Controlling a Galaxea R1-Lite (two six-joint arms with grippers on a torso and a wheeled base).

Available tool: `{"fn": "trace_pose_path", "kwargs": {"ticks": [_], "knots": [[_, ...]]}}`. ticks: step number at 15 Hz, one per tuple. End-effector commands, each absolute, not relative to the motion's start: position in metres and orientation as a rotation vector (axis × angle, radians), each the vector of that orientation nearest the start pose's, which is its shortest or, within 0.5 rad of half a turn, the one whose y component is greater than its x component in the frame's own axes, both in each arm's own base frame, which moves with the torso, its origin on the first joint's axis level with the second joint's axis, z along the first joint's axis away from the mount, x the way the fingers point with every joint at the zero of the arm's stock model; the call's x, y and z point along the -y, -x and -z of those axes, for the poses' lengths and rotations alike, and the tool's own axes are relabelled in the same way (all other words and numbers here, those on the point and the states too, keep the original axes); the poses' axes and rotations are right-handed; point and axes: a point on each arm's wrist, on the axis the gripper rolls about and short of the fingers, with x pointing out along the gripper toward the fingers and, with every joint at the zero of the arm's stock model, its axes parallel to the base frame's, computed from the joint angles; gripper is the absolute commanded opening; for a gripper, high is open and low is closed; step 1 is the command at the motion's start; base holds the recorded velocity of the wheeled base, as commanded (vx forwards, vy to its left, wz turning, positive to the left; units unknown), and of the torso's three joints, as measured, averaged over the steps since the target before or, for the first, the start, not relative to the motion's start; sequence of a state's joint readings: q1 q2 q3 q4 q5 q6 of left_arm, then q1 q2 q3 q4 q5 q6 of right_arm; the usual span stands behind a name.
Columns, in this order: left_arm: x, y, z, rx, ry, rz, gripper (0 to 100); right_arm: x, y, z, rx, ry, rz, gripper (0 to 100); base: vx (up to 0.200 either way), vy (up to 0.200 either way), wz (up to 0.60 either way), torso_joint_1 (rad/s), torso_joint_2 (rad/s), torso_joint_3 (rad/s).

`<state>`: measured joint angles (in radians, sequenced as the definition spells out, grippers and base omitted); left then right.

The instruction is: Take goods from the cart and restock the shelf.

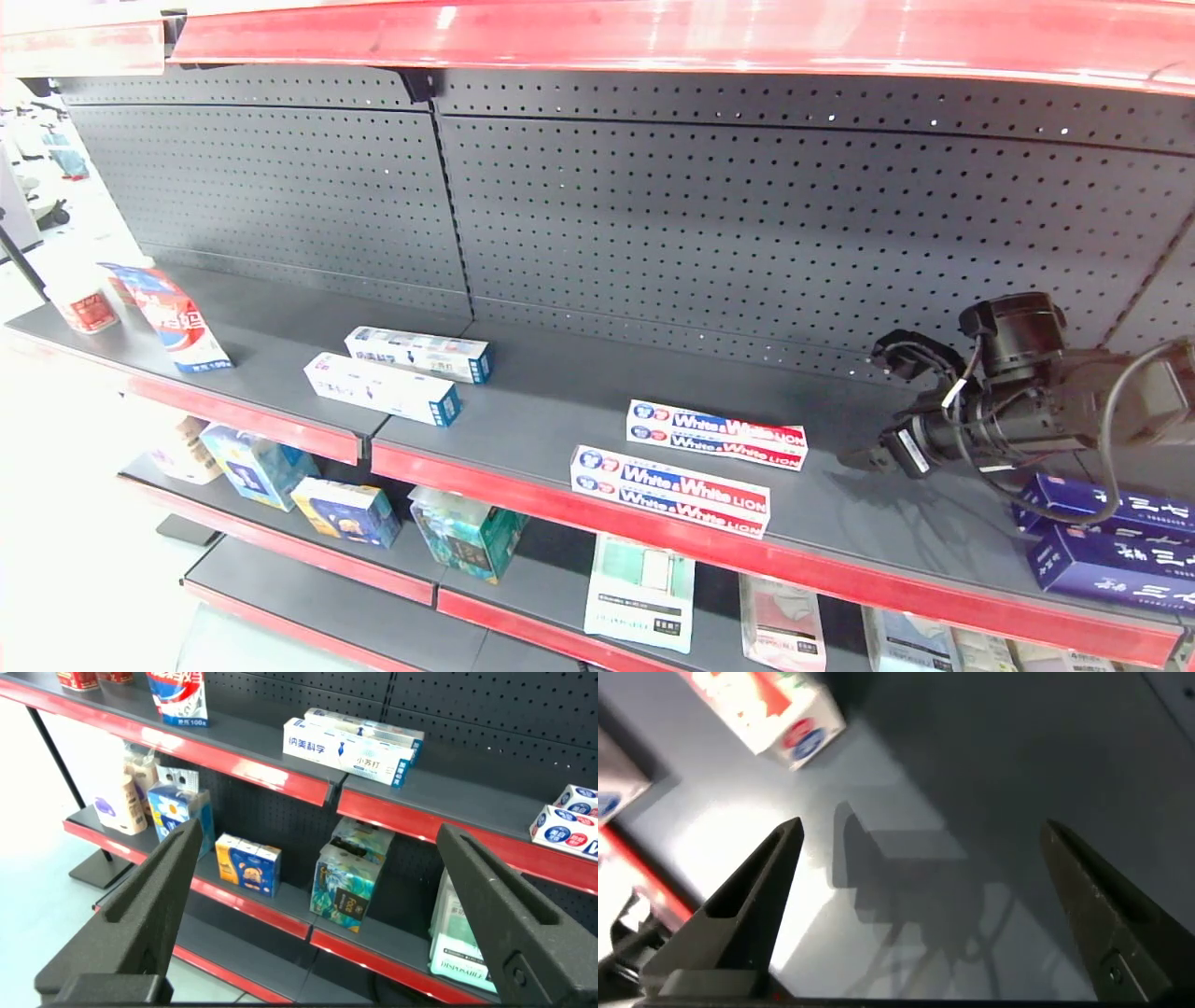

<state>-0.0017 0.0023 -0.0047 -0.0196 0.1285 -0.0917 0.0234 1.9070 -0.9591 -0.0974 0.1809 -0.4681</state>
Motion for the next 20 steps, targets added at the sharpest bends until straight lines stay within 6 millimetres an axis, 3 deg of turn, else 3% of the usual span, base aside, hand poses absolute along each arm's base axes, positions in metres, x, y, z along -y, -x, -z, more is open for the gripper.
{"fn": "trace_pose_path", "kwargs": {"ticks": [1,6,20], "knots": [[-0.003,0.023,-0.079,0.027,0.093,-0.125,100,-0.015,-0.334,-0.101,-0.796,0.373,-0.388,100,0.000,0.000,0.00,0.000,0.00,0.000],[-0.003,0.023,-0.079,0.029,0.093,-0.126,100,-0.029,-0.347,-0.090,-0.765,0.384,-0.348,100,0.000,0.000,0.00,0.000,0.00,0.000],[-0.003,0.023,-0.079,0.029,0.093,-0.126,100,-0.051,-0.345,-0.087,-0.765,0.342,-0.384,100,0.000,0.000,0.00,0.000,0.00,0.000]]}}
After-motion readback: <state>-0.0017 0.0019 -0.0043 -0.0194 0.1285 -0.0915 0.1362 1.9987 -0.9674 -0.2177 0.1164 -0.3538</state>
